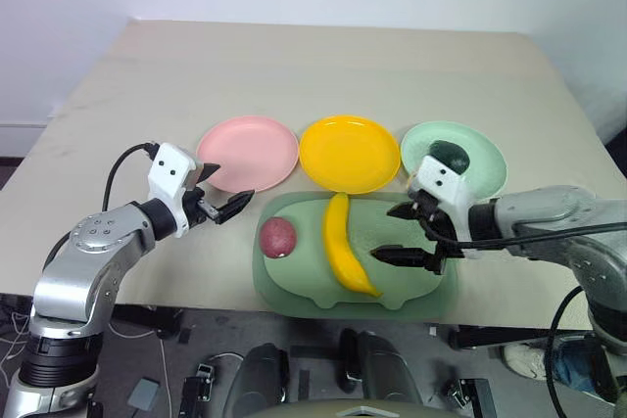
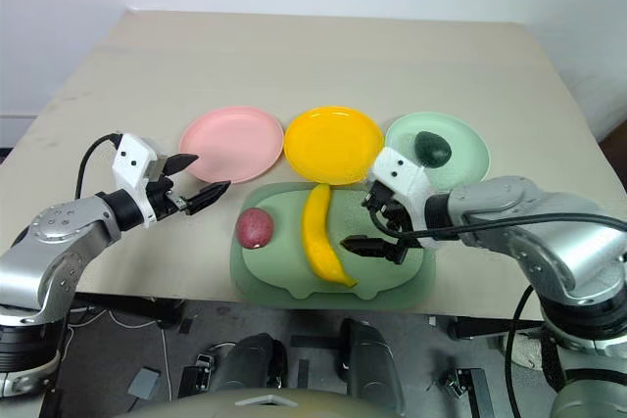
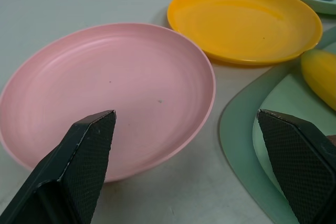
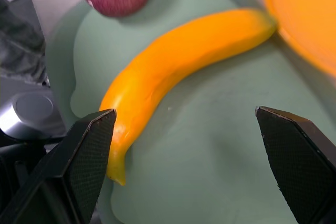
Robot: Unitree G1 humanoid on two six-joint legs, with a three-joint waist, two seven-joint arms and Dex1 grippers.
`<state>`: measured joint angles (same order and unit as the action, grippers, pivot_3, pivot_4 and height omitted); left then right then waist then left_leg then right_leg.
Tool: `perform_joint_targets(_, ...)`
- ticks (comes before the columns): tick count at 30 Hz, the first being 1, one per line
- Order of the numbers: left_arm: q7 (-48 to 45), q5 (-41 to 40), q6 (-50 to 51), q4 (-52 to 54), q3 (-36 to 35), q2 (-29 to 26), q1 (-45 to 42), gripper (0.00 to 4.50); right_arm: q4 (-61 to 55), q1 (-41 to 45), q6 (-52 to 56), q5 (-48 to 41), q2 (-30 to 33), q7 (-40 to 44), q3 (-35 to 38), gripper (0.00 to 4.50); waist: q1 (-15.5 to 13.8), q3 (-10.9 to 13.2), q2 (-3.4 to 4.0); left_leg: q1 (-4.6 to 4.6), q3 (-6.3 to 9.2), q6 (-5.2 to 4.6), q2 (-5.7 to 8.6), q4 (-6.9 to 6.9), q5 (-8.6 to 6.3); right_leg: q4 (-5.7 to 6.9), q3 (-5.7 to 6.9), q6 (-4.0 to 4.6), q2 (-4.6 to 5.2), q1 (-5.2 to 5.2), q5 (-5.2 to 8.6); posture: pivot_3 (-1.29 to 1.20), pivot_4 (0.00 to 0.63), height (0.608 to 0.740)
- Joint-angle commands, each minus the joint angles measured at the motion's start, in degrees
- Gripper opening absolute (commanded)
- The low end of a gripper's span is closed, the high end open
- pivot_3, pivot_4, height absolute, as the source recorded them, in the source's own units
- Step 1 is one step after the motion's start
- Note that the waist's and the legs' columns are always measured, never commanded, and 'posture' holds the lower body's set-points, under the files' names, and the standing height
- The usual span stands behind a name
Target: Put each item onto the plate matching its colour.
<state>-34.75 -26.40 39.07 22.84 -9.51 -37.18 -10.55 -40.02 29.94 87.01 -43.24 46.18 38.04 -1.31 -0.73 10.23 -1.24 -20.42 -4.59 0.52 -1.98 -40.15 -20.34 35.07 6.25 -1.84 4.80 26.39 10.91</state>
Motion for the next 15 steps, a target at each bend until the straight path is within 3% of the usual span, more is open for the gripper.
perform_joint_targets(1,0.1,0.2,-1.0,1.5,0.2,-0.1,-0.6,4.5,-2.9,-0.6,2.1,-1.5,-1.0,-1.7,0.0,4.46,0.0,0.0,0.0,-0.01,0.01,0.0,0.0,0.0,0.0,-0.01,0.0,0.0,0.0,0.0,0.0,0.0,0.15,0.74)
perform_joint_targets(10,-0.3,-0.3,-0.3,2.0,0.4,-0.6,-0.5,4.5,-3.1,-4.8,2.8,-4.9,0.6,-0.4,0.7,4.46,0.1,0.0,-0.02,-0.01,0.01,-0.01,0.02,0.0,-0.01,-0.02,0.0,0.0,0.0,0.0,0.0,0.0,0.15,0.74)
perform_joint_targets(15,-1.0,-1.0,1.3,2.5,0.6,-1.6,-0.6,4.5,-5.4,-5.6,4.6,-6.1,-3.0,-3.4,1.4,4.46,0.1,0.0,-0.02,0.01,0.04,-0.01,-0.01,0.0,0.0,-0.01,0.0,0.0,-0.06,0.0,0.01,0.0,0.15,0.74)
